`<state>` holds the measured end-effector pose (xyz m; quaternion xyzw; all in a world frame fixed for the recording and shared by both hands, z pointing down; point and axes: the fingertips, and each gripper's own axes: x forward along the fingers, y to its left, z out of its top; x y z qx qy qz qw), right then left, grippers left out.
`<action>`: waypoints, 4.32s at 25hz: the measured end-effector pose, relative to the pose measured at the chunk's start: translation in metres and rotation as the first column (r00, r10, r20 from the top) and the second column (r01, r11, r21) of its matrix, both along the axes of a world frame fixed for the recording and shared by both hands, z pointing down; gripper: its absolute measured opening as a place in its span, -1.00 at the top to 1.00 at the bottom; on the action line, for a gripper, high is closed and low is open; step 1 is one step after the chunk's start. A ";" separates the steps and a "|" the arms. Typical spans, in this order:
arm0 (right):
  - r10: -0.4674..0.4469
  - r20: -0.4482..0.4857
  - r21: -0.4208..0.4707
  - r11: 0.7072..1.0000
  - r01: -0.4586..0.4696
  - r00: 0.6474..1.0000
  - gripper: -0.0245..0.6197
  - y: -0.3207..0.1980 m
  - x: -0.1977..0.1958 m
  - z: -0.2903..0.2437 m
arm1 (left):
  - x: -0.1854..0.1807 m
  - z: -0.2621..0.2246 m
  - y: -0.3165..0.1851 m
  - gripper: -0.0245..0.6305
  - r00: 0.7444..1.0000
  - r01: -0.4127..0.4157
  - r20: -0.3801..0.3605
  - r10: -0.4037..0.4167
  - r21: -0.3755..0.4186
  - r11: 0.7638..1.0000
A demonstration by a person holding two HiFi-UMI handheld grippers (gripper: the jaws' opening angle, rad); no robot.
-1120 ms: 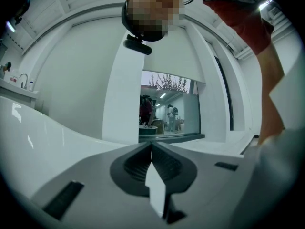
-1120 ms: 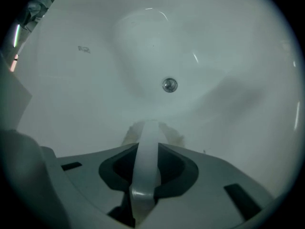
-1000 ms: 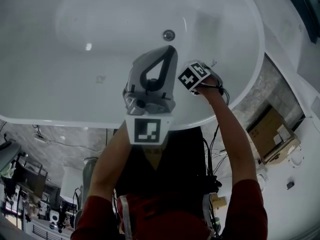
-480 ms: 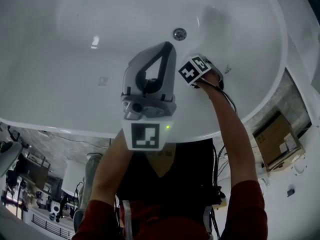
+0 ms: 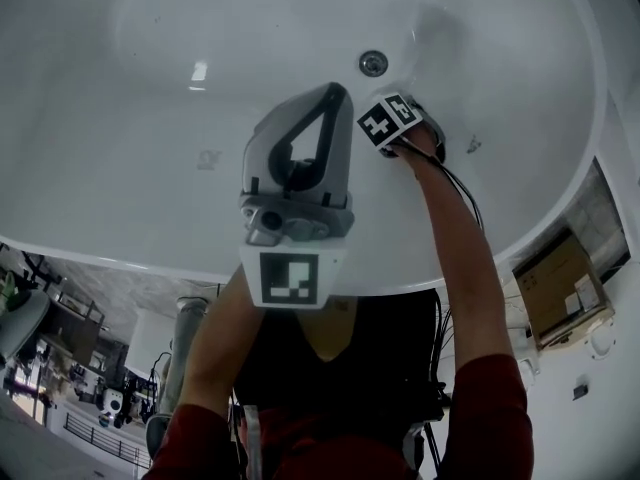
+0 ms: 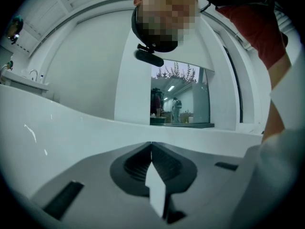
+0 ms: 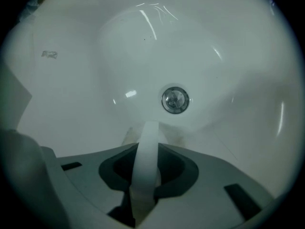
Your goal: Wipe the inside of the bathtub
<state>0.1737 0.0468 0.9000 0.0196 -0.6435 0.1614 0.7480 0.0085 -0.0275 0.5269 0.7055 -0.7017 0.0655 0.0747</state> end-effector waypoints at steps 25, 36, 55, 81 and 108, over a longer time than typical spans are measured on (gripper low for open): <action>0.071 0.107 -0.046 0.997 -0.067 0.992 0.64 0.018 -0.002 -0.234 | -0.007 -0.108 0.014 0.88 1.000 -0.025 0.013 0.024 0.090 0.996; 0.136 0.015 -0.118 0.984 -0.134 0.991 0.64 0.081 0.056 -0.338 | 0.001 -0.166 0.020 0.88 0.999 -0.043 0.004 0.043 0.130 0.991; 0.205 -0.101 -0.170 0.960 -0.220 0.974 0.64 0.080 0.067 -0.263 | 0.009 -0.139 0.026 0.88 0.999 -0.033 0.003 0.033 0.095 0.995; 0.185 -0.053 -0.125 0.974 -0.190 0.981 0.64 0.057 0.003 -0.073 | -0.034 -0.041 0.020 0.88 0.998 0.067 -0.001 -0.067 0.015 0.998; 0.238 0.047 -0.057 0.970 -0.236 0.970 0.64 0.038 -0.029 -0.014 | -0.052 0.000 0.025 0.88 0.995 0.102 -0.016 -0.103 -0.051 0.994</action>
